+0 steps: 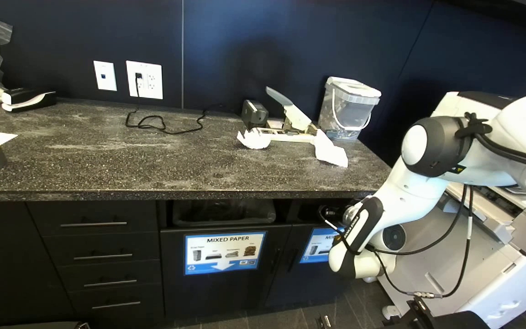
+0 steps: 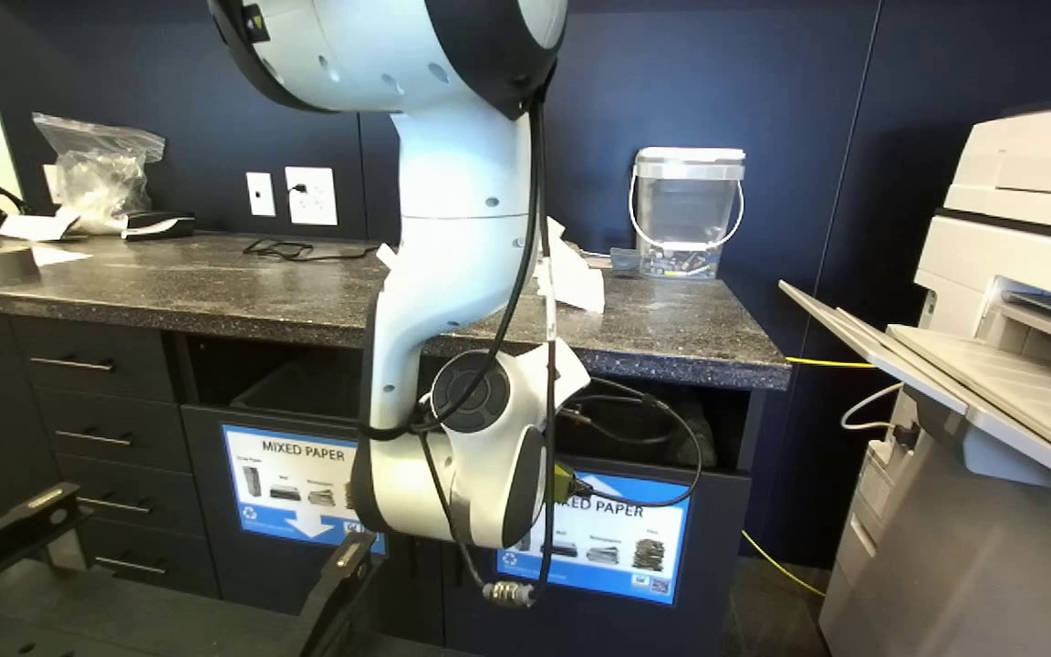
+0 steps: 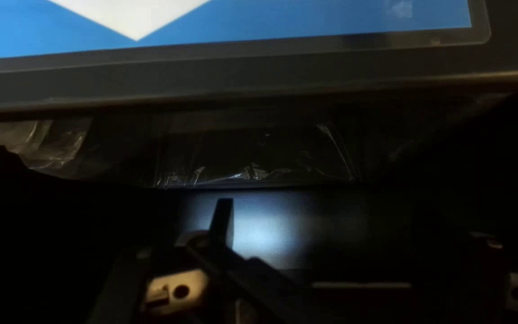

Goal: Pick up the papers from the counter and throw them in the bin

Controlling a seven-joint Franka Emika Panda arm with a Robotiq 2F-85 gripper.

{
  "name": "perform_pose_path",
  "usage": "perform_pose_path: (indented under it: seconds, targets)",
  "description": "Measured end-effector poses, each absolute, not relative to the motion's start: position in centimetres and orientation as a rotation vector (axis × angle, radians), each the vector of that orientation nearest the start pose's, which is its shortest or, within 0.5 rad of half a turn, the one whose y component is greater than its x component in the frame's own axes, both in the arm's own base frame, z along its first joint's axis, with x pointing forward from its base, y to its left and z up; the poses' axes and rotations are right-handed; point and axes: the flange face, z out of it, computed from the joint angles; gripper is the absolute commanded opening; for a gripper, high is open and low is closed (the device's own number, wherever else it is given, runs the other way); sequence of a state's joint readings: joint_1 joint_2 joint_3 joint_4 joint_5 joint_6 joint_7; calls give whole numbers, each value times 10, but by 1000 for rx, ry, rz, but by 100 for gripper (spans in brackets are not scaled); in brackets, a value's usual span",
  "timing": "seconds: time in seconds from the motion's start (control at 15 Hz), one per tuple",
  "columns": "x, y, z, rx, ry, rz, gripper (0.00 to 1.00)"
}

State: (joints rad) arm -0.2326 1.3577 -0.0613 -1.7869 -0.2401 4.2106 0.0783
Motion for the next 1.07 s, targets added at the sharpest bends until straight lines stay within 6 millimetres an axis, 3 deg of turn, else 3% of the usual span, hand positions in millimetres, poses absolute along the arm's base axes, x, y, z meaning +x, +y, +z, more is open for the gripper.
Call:
perform_pose_path:
  seconds: [0.27,0.53,0.8,1.07]
  targets:
    - [520,-122,-10,-2804,77,-1457,100]
    - [521,-125,27,-2966,75,-1160,100]
    - [530,-134,78,-3128,41,-844,100]
    - [534,-130,136,-3241,-84,-525,100]
